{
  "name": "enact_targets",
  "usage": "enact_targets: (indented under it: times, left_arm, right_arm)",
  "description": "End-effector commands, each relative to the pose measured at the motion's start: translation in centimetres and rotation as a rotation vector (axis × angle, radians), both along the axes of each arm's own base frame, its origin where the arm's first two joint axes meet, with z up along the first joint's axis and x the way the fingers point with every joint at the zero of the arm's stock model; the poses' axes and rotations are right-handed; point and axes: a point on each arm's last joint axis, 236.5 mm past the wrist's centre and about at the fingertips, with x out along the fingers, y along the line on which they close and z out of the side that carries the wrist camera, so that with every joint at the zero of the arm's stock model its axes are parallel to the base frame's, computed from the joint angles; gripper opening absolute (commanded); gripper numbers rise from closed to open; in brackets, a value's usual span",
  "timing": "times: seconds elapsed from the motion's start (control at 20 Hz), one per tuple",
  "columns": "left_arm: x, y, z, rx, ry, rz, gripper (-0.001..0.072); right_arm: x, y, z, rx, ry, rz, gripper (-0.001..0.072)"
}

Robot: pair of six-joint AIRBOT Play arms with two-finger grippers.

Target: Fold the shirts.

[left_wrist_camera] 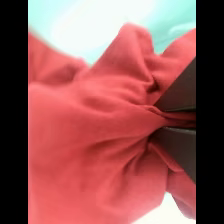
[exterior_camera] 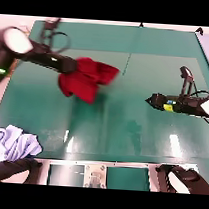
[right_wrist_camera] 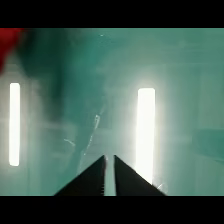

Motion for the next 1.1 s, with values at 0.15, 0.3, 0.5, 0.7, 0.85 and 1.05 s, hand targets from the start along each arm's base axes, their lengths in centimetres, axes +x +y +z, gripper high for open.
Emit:
enact_targets:
  times: [0.15, 0.3, 0.5, 0.7, 0.85, 1.05]
  left_arm:
    - [-2.1, -6.2, -6.0, 0.001, 0.164, -0.123, 0.0720]
    - [-2.3, -0.9, -4.6, 0.037, 0.279, -0.073, 0.0720]
    - [-6.9, 4.0, -6.6, 0.085, 0.542, -0.020, 0.0719]
    - [-13.8, -1.2, -12.4, -0.038, 0.681, -0.043, 0.0719]
    - [-17.2, -6.2, -17.4, -0.133, 0.686, -0.002, 0.0720]
    - [-18.5, -10.3, -20.7, -0.193, 0.639, 0.058, 0.0719]
  right_arm:
    - [0.2, -3.4, -0.2, -0.004, 0.036, -0.089, 0.0416]
    - [0.6, -4.4, -1.8, -0.019, 0.071, -0.089, 0.0415]
    - [2.5, -3.3, -5.7, 0.034, 0.134, -0.030, 0.0413]
    - [5.8, -1.1, -8.7, 0.130, 0.142, 0.051, 0.0414]
    - [7.8, 0.8, -11.6, 0.144, 0.195, 0.122, 0.0414]
    - [10.3, 3.5, -13.9, 0.135, 0.223, 0.198, 0.0412]
